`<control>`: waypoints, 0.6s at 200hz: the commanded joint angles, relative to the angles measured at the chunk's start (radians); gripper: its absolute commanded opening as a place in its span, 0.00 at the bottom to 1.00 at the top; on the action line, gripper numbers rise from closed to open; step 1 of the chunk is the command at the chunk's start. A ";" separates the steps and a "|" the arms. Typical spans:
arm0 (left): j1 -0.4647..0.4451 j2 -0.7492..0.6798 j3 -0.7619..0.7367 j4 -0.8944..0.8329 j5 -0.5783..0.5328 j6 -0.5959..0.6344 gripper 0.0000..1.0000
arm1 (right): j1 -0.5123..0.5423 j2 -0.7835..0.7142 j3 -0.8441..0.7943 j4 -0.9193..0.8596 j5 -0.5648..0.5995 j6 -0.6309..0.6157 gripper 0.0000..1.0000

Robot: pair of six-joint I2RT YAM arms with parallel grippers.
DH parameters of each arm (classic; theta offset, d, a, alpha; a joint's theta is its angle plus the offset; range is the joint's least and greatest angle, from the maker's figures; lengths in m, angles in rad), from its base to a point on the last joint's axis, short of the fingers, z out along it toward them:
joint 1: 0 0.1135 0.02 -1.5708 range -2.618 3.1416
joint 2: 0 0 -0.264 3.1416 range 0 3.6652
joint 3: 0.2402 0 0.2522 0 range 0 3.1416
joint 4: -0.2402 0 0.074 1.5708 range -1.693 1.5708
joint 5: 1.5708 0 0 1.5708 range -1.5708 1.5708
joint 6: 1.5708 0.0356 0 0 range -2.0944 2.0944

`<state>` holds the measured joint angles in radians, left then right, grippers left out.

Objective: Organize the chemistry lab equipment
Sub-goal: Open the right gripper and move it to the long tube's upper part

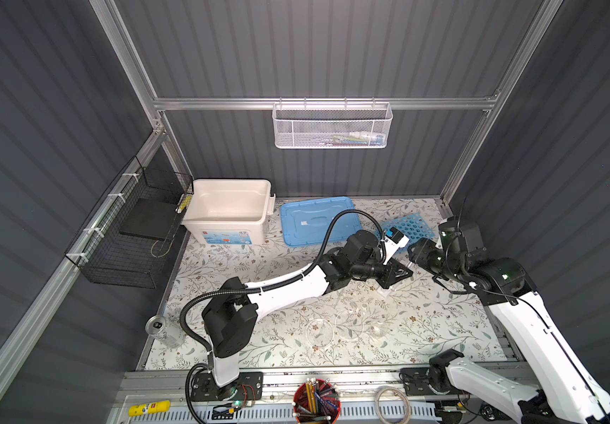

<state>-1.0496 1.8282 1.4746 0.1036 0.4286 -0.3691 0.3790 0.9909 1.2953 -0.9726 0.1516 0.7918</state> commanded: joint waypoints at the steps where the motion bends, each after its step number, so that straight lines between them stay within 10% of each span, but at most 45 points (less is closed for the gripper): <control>1: 0.011 -0.025 -0.018 -0.029 -0.036 0.049 0.14 | -0.012 -0.014 0.057 -0.071 0.042 -0.016 0.58; 66: 0.010 -0.104 -0.141 -0.002 -0.201 0.197 0.12 | -0.165 -0.015 0.208 -0.209 -0.157 -0.084 0.62; 120: 0.000 -0.194 -0.251 0.115 -0.399 0.389 0.12 | -0.333 0.164 0.402 -0.380 -0.630 -0.158 0.58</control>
<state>-1.0458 1.6848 1.2564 0.1295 0.1486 -0.1032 0.0845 1.0664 1.6413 -1.2404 -0.1982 0.6842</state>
